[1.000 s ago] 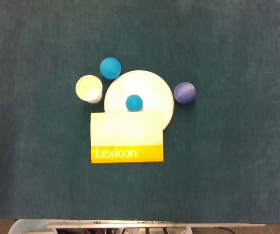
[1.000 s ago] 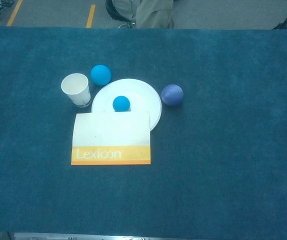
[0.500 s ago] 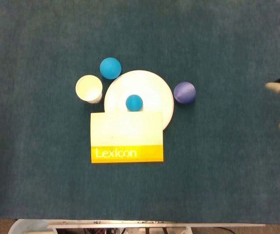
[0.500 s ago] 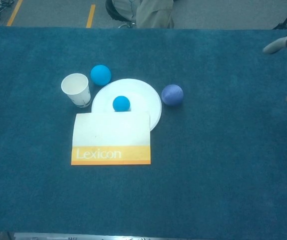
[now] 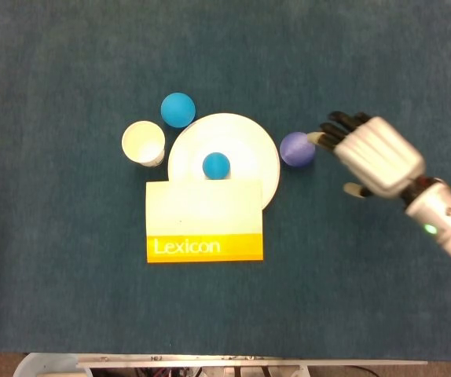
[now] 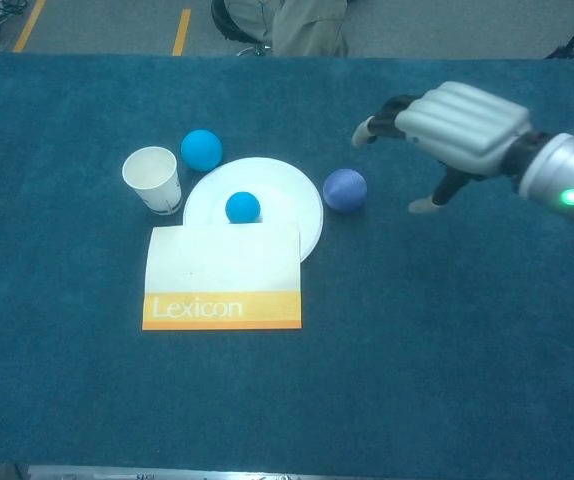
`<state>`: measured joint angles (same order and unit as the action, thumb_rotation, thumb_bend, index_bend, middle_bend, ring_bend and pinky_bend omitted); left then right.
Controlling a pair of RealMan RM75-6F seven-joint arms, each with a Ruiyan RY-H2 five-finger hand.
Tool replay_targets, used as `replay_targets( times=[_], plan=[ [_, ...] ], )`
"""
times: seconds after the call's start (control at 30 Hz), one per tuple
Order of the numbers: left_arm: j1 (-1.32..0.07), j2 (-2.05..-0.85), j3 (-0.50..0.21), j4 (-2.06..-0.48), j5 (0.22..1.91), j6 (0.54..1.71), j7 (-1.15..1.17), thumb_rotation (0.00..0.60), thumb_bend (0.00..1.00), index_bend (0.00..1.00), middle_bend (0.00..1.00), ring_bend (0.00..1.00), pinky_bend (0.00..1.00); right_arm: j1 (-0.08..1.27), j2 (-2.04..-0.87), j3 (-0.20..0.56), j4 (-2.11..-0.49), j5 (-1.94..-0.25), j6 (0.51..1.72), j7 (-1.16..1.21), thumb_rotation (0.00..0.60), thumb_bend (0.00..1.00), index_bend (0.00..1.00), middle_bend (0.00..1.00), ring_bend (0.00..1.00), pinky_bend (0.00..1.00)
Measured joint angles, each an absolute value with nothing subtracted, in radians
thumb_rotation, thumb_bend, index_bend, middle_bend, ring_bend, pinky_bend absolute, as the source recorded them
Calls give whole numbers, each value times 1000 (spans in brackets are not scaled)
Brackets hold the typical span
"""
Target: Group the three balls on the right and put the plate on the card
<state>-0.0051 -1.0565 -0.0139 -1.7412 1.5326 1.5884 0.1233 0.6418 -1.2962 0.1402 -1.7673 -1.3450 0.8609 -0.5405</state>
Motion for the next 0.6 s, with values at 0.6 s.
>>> replay_targets(
  times=[0.6],
  plan=[
    [4,-1039,-18,-1703,1509,1574,46,600,436,340,312,271,224,838,-1625,152,-1439,-1079,792,-722,600,25,238,282,176,363]
  ],
)
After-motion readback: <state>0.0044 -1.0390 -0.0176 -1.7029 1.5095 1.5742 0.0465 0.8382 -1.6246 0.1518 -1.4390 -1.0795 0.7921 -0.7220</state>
